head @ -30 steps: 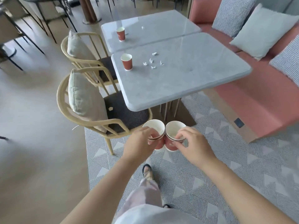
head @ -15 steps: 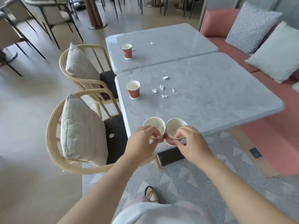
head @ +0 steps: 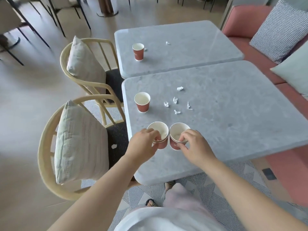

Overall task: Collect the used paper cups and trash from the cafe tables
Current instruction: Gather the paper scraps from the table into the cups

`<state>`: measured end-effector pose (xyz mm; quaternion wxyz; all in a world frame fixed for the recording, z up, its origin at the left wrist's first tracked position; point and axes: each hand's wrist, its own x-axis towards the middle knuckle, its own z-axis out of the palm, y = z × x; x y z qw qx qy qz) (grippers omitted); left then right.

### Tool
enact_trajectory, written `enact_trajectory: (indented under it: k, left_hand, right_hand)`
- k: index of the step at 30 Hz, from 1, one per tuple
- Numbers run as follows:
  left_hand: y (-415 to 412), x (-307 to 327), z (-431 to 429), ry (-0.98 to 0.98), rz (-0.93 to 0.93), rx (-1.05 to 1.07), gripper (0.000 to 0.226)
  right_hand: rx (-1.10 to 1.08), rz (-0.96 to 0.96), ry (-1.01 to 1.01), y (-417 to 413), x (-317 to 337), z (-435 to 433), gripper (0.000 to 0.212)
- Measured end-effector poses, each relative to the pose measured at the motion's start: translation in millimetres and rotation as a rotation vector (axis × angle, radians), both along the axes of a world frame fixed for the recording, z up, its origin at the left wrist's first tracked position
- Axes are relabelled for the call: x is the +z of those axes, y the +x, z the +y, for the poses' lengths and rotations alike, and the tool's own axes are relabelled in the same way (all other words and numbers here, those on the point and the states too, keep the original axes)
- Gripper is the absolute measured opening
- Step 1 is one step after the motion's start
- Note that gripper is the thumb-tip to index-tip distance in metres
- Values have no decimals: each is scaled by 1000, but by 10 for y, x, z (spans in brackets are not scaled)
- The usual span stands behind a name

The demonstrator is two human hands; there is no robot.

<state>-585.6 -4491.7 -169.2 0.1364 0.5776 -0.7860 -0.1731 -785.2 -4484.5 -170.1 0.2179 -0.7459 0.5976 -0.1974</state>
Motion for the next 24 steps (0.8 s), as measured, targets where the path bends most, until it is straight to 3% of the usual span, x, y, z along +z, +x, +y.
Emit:
enact_trajectory:
  k: [7, 24]
  left_hand:
    - [-75, -132, -443, 57, -126, -34, 18]
    - [-319, -467, -958, 158, -179, 71, 12]
  right_hand:
    - [72, 9, 100, -35, -128, -568, 6]
    - [165, 69, 239, -223, -404, -1219, 9]
